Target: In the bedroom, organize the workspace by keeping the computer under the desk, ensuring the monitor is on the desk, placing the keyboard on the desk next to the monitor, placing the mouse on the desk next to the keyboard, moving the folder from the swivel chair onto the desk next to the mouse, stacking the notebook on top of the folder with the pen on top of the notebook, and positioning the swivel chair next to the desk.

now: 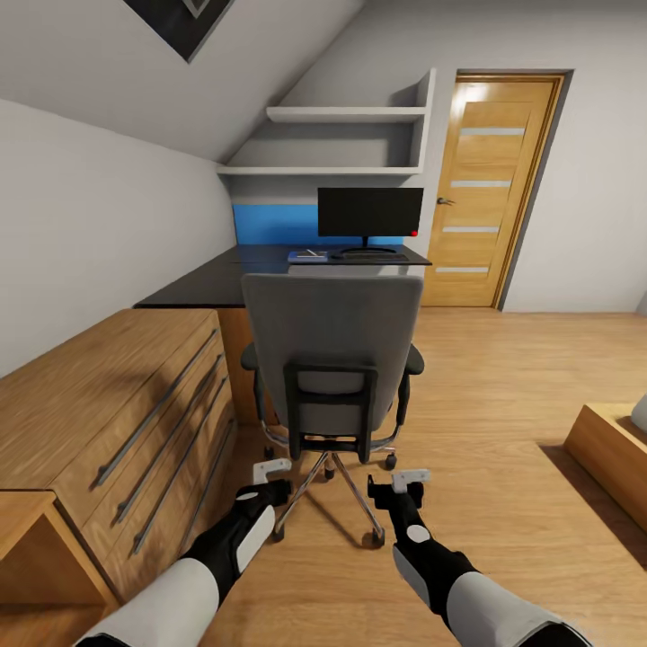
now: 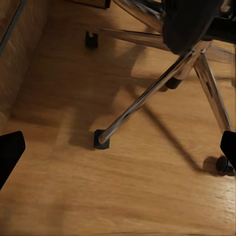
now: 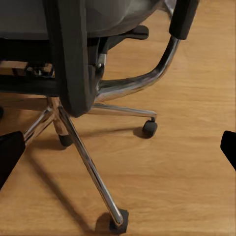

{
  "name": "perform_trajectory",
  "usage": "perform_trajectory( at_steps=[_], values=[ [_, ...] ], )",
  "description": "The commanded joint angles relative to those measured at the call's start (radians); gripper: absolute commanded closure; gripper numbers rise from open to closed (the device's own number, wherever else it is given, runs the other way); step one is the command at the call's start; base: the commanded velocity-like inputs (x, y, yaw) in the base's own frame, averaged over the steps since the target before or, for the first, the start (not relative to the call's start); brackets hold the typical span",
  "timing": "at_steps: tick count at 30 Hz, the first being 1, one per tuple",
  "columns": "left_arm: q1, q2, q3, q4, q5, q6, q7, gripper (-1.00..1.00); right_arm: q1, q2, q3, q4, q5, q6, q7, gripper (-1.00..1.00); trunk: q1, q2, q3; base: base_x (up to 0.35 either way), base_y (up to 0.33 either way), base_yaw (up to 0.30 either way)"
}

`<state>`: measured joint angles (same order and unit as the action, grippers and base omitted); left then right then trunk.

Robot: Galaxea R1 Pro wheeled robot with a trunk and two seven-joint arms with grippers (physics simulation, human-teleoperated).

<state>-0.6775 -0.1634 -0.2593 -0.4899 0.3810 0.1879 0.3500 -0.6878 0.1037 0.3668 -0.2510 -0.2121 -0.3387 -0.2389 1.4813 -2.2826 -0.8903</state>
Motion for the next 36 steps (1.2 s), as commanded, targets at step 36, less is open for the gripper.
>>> perform_trajectory(
  at_steps=[36],
  values=[
    [0.000,-0.011,-0.055,0.037,0.008,0.002,0.009,-1.00,0.001,0.057,0.007,0.001,0.017,-0.005,-0.005,-1.00,0.000,0.000,0.007,0.215,-0.053,-0.030]
  ],
)
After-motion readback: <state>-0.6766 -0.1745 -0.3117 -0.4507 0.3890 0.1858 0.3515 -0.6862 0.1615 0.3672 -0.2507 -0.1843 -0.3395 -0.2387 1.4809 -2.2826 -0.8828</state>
